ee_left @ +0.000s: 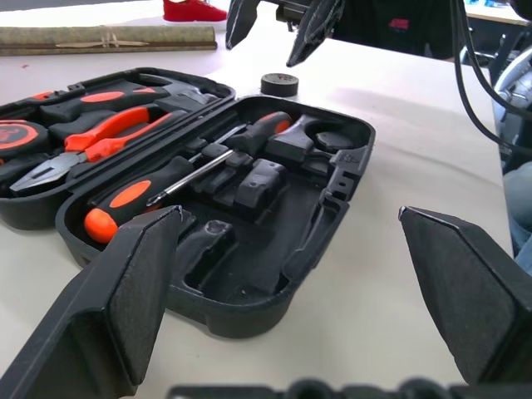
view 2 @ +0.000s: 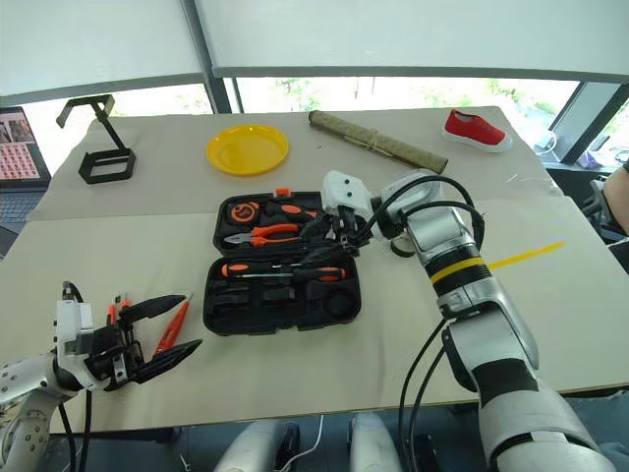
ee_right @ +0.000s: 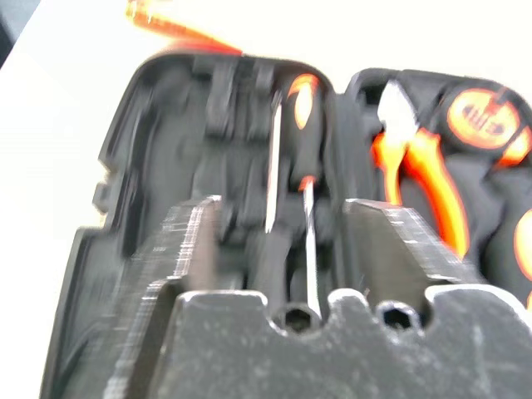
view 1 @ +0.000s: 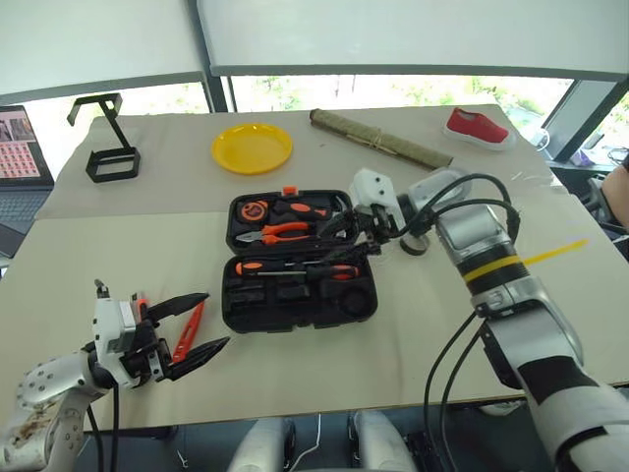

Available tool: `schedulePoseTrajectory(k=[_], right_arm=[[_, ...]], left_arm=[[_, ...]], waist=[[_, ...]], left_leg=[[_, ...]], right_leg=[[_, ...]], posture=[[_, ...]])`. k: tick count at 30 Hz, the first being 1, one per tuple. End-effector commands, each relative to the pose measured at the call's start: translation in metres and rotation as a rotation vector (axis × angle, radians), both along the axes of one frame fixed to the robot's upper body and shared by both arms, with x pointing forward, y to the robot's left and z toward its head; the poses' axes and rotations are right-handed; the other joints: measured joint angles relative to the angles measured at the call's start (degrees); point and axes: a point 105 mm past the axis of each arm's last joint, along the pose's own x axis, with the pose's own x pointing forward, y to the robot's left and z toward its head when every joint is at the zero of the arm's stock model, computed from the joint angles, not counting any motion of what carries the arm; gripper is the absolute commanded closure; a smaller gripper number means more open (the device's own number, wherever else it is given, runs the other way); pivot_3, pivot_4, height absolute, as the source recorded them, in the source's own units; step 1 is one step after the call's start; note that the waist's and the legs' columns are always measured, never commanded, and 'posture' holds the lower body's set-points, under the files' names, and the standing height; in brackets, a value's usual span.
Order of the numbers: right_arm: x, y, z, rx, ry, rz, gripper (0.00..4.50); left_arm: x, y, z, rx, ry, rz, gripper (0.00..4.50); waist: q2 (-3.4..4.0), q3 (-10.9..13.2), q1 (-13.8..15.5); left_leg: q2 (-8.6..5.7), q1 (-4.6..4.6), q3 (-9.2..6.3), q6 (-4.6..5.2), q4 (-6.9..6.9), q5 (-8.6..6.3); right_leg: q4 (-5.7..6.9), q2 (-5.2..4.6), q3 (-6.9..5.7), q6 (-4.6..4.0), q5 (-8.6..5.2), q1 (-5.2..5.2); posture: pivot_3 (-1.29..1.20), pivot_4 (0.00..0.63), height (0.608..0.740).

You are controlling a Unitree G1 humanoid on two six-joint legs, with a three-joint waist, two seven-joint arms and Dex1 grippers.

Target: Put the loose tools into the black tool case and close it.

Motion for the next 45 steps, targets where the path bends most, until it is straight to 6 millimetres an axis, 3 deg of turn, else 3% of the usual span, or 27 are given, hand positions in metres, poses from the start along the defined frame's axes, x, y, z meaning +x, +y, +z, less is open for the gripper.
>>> schedulePoseTrajectory(k=[1, 5, 11, 17, 23, 37, 45], right_arm=[[0.002, 0.005, -0.006, 0.073, -0.022, -0.02, 3.28], [0.002, 0.007, -0.029, 0.043, -0.026, -0.026, 4.47], [0.007, 0.011, -0.054, 0.001, -0.008, -0.065, 4.47], [0.01, -0.003, -0.07, -0.094, 0.016, -0.074, 4.47], [0.002, 0.009, -0.081, -0.141, 0.043, -0.021, 4.47], [0.006, 0.016, -0.069, -0.091, 0.098, -0.049, 4.47], [0.007, 0.028, -0.084, -0.156, 0.104, -0.078, 4.47]], left_arm=[[-0.001, -0.002, 0.008, 0.015, -0.05, -0.007, 0.0], [0.001, -0.003, 0.012, 0.02, -0.059, -0.021, 0.0], [0.002, -0.003, 0.013, 0.027, -0.059, -0.027, 0.0], [-0.001, -0.006, 0.01, 0.045, -0.038, -0.061, 0.0], [-0.001, -0.005, 0.008, 0.051, -0.045, -0.05, 0.0], [-0.007, 0.006, -0.004, 0.127, -0.024, 0.003, 0.0], [-0.011, 0.003, -0.008, 0.12, -0.016, 0.006, 0.0]], waist=[[0.0, 0.0, 0.0], [0.0, 0.0, 0.1], [0.0, 0.0, -0.1], [0.01, 0.0, -0.1], [0.01, 0.0, -0.1], [0.02, 0.0, -1.2], [0.02, 0.0, -1.6]], left_leg=[[0.0, 0.02, 0.0, -0.01, 0.0, -0.01], [-0.02, -0.02, 0.02, -0.02, 0.0, 0.0], [-0.01, 0.0, 0.03, -0.04, 0.0, 0.01], [-0.01, 0.07, 0.04, -0.06, -0.02, 0.02], [0.0, 0.36, 0.03, -0.05, -0.04, 0.01], [0.03, 0.47, 0.05, -0.08, -0.21, 0.01], [0.05, 0.58, 0.06, -0.09, -0.24, 0.01]], right_leg=[[0.02, 0.0, -0.02, 0.0, 0.0, 0.01], [0.02, -0.01, -0.01, -0.01, 0.0, -0.05], [0.05, 0.02, -0.01, -0.01, 0.0, -0.06], [0.06, 0.03, -0.02, -0.03, 0.01, -0.02], [0.02, 0.04, -0.04, -0.03, 0.01, 0.25], [0.07, 0.04, -0.03, -0.12, -0.02, 0.23], [0.08, 0.07, -0.03, -0.19, -0.02, 0.25]], posture=[[0.0, 0.15, 0.74], [0.0, 0.15, 0.74], [0.0, 0.15, 0.74], [0.0, 0.15, 0.74], [0.0, 0.15, 0.74], [0.0, 0.15, 0.74], [0.0, 0.15, 0.74]])
